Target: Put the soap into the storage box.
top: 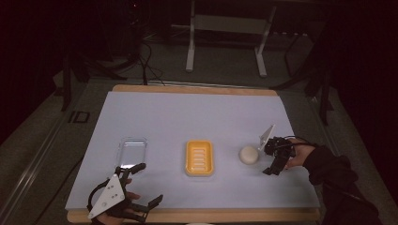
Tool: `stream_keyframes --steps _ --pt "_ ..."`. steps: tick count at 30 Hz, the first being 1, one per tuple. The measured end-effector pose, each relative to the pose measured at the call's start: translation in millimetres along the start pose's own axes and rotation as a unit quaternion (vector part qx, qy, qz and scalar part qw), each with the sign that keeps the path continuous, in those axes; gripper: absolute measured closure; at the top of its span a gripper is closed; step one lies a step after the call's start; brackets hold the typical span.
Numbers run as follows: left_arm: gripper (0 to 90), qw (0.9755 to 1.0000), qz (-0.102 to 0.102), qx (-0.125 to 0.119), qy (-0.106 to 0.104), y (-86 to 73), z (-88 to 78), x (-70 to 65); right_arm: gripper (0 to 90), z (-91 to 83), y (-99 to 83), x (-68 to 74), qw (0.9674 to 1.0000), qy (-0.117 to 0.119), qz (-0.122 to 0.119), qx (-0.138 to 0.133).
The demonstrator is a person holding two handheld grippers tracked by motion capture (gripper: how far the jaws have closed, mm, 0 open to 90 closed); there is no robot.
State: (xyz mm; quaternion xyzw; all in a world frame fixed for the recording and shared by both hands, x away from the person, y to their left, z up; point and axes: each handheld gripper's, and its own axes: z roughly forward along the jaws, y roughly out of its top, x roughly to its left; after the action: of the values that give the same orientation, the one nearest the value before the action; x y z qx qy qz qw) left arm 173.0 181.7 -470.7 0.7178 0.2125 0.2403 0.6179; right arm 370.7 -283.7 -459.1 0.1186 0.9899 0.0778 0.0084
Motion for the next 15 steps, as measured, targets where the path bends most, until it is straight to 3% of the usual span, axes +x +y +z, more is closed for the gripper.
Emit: stream_keyframes --steps 9,15 --pt "0.1 1.0 0.001 0.0 -0.002 -0.1 0.4 0.3 15.0 10.9 2.3 -13.1 0.9994 0.0 0.007 -0.033" --pt "0.1 1.0 0.001 -0.001 -0.003 0.0 0.0 0.0 15.2 22.8 9.3 -15.1 0.9994 0.001 0.009 -0.034"
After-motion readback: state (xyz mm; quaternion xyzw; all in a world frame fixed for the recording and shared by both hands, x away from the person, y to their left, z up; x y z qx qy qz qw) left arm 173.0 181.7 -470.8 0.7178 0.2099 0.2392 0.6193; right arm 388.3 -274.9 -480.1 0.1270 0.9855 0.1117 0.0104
